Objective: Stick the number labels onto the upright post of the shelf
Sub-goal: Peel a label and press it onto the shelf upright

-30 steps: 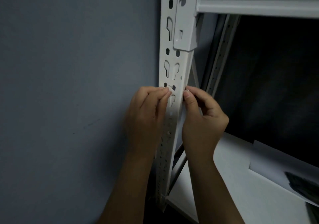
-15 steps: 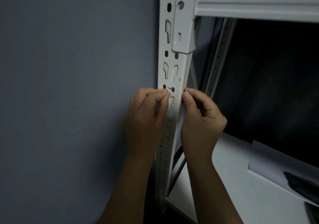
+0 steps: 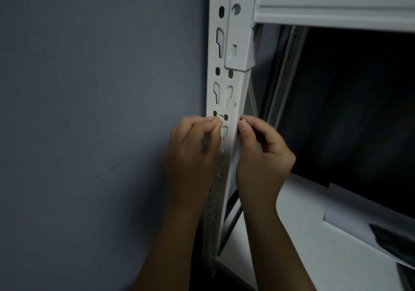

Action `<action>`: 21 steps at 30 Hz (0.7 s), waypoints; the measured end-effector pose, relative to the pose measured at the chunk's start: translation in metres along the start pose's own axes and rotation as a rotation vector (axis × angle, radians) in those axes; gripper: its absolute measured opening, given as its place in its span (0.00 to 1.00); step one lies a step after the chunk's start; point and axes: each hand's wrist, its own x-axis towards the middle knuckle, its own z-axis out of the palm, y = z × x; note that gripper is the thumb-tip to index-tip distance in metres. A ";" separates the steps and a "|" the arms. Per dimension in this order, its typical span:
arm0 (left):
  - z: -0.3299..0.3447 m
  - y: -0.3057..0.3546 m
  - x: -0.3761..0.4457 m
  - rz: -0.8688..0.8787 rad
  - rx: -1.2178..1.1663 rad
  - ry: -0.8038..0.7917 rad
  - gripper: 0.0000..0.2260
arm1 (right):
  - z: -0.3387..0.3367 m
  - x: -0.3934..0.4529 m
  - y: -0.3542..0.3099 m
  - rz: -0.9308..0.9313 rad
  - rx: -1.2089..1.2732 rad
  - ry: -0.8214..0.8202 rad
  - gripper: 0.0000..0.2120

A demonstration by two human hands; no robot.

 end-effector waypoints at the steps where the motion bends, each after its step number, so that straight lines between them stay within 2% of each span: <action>1: -0.001 -0.001 0.000 0.003 -0.004 -0.006 0.06 | 0.000 0.000 0.000 0.003 0.001 0.001 0.07; 21: 0.003 0.000 0.001 0.006 -0.030 0.023 0.07 | 0.000 0.000 0.001 -0.014 -0.011 0.002 0.07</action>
